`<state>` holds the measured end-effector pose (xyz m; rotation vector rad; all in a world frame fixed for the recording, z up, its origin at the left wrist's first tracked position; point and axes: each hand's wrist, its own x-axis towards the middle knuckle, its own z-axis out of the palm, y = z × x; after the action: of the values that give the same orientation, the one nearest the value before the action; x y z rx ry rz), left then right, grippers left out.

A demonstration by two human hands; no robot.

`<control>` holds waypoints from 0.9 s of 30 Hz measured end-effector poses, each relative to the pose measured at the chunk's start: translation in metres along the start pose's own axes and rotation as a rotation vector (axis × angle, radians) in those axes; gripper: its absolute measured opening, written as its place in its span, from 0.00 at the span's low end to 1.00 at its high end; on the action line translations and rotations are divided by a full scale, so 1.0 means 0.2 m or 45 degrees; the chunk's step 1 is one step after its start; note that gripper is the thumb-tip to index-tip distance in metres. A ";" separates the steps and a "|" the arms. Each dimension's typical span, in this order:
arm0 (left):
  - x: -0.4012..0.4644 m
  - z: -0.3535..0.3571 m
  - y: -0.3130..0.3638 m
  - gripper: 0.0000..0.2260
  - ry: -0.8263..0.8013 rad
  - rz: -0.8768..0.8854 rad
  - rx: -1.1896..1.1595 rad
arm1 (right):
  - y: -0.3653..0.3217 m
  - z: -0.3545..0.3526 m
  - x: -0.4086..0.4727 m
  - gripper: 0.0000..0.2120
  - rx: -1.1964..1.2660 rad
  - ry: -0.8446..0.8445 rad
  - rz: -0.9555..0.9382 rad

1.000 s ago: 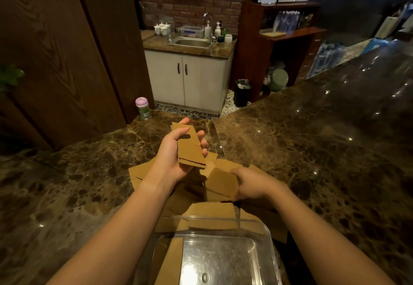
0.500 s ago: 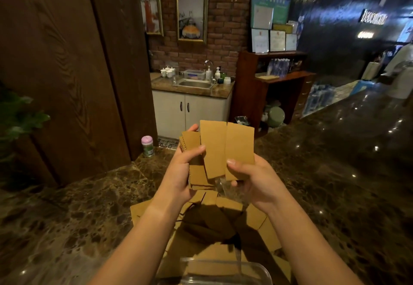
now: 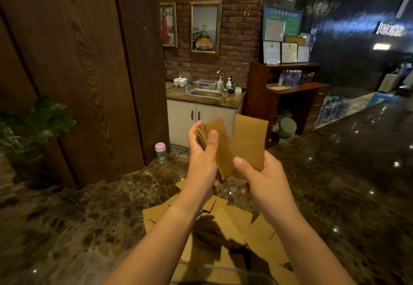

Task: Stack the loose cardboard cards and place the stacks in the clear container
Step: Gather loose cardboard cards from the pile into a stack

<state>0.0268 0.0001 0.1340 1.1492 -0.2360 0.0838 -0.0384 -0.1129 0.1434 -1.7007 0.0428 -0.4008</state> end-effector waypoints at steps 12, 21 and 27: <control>0.00 -0.04 0.04 0.17 -0.036 -0.118 -0.394 | -0.04 -0.06 0.01 0.07 0.664 0.063 0.399; 0.01 -0.02 0.02 0.24 -0.072 -0.048 -0.200 | -0.02 -0.01 -0.07 0.10 -0.404 -0.284 -0.270; 0.00 -0.10 0.02 0.17 -0.196 -0.294 -0.894 | -0.06 -0.07 -0.01 0.12 0.536 -0.339 0.282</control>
<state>0.0298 0.0194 0.1299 0.4753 -0.2406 -0.2764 -0.0474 -0.1239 0.1561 -1.3031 -0.0454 -0.0106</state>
